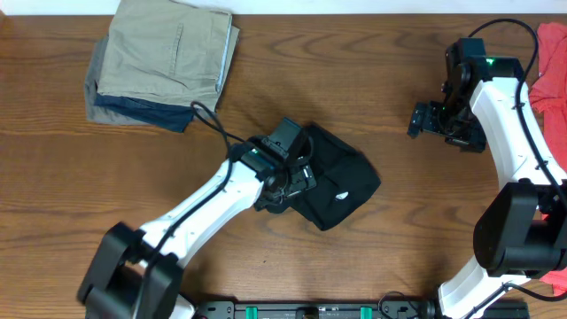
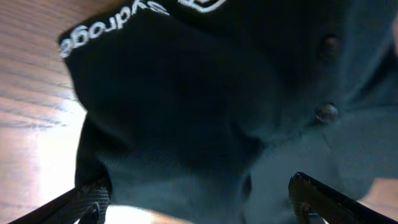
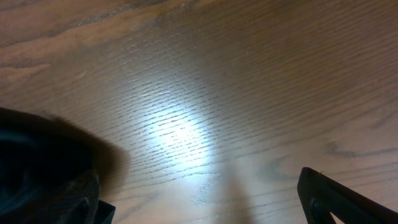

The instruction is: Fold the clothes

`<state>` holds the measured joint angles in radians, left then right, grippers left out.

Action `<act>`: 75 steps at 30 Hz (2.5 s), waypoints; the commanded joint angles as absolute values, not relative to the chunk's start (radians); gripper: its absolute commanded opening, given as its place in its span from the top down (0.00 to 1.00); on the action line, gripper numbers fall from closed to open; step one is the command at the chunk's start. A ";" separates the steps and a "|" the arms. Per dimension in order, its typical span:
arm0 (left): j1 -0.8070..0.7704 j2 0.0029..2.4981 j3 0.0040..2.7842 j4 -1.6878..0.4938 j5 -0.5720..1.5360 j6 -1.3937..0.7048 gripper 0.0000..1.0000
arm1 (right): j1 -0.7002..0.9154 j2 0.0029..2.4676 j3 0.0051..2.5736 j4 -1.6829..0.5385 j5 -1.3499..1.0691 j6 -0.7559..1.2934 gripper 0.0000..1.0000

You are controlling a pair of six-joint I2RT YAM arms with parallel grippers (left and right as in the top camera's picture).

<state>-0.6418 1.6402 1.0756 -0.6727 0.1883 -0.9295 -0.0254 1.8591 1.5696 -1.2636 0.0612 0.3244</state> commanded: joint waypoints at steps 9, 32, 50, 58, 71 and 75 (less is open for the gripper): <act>-0.611 1.737 1.079 -0.624 0.203 -0.916 0.33 | -0.031 1.852 1.572 -1.264 0.075 0.313 0.01; -0.611 1.592 1.086 -0.627 0.236 -0.891 0.90 | -0.031 1.852 1.572 -1.264 0.075 0.313 0.01; -0.613 1.645 1.084 -0.562 0.236 -0.890 0.94 | -0.031 1.852 1.572 -1.264 0.075 0.313 0.01; -0.612 1.726 1.084 -0.529 0.235 -0.837 0.94 | -0.031 1.852 1.572 -1.264 0.074 0.313 0.01; -0.605 1.797 1.048 -0.514 0.236 -0.674 0.89 | -0.031 1.852 1.572 -1.264 0.075 0.313 0.01; -0.605 1.797 1.048 -0.573 0.220 -0.681 0.48 | -0.031 1.852 1.572 -1.264 0.075 0.313 0.01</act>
